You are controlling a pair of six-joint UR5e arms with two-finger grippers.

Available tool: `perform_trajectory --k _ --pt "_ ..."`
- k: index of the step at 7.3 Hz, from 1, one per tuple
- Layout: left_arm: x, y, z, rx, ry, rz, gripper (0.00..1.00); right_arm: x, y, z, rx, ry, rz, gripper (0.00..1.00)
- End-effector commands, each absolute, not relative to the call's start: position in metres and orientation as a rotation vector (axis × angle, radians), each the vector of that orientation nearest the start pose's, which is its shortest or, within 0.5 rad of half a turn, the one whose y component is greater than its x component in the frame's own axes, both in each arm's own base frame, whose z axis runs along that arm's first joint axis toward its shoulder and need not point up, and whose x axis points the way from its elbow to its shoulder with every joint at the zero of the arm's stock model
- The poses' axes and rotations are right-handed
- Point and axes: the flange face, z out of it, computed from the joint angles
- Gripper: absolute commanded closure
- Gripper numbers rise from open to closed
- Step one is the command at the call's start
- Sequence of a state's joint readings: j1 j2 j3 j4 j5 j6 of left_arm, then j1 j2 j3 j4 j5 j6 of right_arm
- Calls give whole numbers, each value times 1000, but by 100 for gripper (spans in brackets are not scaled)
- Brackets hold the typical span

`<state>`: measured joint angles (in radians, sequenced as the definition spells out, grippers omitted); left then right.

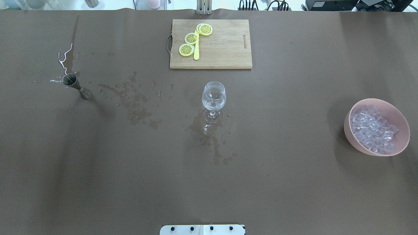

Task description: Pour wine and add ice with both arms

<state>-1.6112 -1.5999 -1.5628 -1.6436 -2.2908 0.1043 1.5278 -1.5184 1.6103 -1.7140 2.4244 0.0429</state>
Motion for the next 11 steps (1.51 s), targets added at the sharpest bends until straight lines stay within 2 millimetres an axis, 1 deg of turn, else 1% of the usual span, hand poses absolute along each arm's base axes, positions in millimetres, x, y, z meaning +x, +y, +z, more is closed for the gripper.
perform_trajectory --k 1,5,8,11 --pt "-89 -507 641 147 707 94 2 36 -510 621 -83 -850 21 0" --pt "-88 -508 637 154 716 101 2 37 -507 624 -87 -848 23 0" --pt "-86 -510 626 183 718 122 2 37 -507 623 -85 -848 21 0" --pt "-86 -510 629 181 716 123 2 37 -507 622 -83 -848 20 0"
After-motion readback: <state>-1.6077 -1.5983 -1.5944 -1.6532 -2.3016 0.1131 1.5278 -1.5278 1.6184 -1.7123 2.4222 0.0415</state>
